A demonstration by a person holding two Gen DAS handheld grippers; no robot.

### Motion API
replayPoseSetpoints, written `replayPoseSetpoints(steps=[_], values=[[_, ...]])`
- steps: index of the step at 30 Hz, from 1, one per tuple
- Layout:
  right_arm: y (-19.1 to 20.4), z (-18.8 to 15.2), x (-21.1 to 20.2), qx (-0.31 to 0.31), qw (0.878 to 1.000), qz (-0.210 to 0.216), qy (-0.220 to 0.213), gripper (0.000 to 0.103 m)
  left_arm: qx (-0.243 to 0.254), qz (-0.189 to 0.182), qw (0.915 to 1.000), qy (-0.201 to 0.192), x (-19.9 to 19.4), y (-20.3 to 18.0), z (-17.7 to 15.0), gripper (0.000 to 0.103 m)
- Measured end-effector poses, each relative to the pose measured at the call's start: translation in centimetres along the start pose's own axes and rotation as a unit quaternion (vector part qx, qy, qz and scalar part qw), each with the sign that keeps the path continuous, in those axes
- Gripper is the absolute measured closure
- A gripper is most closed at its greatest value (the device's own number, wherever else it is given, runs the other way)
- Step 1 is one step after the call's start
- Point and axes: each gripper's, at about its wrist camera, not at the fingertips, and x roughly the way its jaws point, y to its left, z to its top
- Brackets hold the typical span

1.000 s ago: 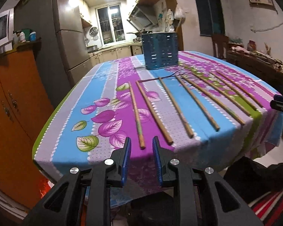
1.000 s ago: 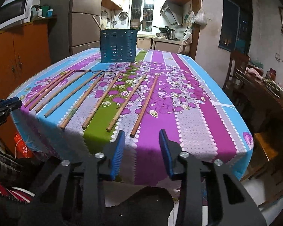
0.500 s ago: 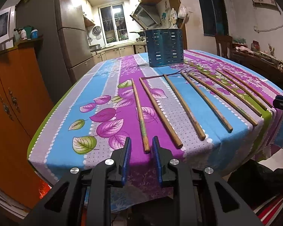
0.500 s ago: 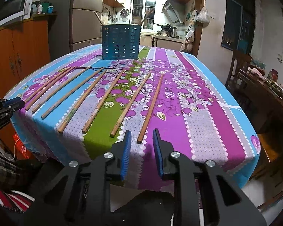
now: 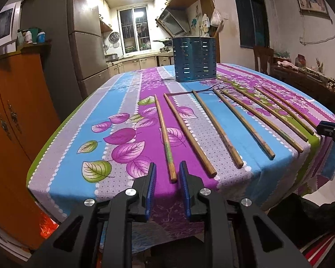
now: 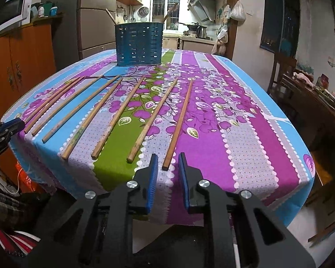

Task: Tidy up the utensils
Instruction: 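Move both open tools back over the remaining chopsticks, then close the left tool on a chopstick while the right tool grasps another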

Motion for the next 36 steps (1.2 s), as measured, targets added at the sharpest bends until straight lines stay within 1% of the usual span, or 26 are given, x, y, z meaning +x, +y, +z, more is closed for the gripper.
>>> replayPoseSetpoints(steps=[2,11,13,15,16,17,19,23,27,33,36], values=[[-0.1,0.0,0.0,0.000,1.000,-0.001,0.000,0.086,0.003,-0.004,1.0000,-0.002,-0.1,-0.1,-0.1,0.084],[0.0,-0.1,0.0,0.002,1.000,-0.005,-0.004,0.086,0.000,-0.006,1.0000,-0.003,-0.1,0.0,-0.2,0.084],[-0.1,-0.2,0.0,0.005,1.000,-0.004,-0.005,0.086,-0.006,-0.011,0.9999,-0.003,-0.1,0.0,-0.2,0.087],[-0.2,-0.3,0.0,0.011,1.000,0.002,-0.006,0.091,-0.011,-0.013,0.9998,-0.006,-0.1,0.1,-0.3,0.087],[-0.2,-0.4,0.0,0.012,1.000,0.005,-0.007,0.095,-0.013,-0.013,0.9998,-0.009,-0.2,0.1,-0.4,0.088],[0.0,-0.5,-0.1,0.010,1.000,0.007,-0.008,0.096,-0.016,-0.015,0.9997,-0.011,-0.1,0.2,-0.4,0.090],[0.2,-0.4,-0.1,0.008,1.000,0.003,-0.011,0.097,-0.019,-0.015,0.9996,-0.014,-0.2,0.3,-0.5,0.095],[-0.1,-0.3,-0.3,0.019,1.000,0.006,-0.012,0.097,-0.020,-0.017,0.9995,-0.015,-0.1,0.4,-0.5,0.095],[-0.2,0.0,-0.9,0.017,1.000,0.002,-0.026,0.098,-0.019,-0.010,0.9997,-0.016,-0.3,0.5,-0.5,0.096],[-0.5,0.7,-1.8,0.018,0.999,-0.005,-0.042,0.098,-0.025,-0.006,0.9989,-0.040,-1.7,1.0,0.8,0.096],[-0.6,1.3,-2.4,0.013,0.998,-0.010,-0.054,0.098,-0.026,-0.003,0.9979,-0.059,-2.7,1.3,2.1,0.096]])
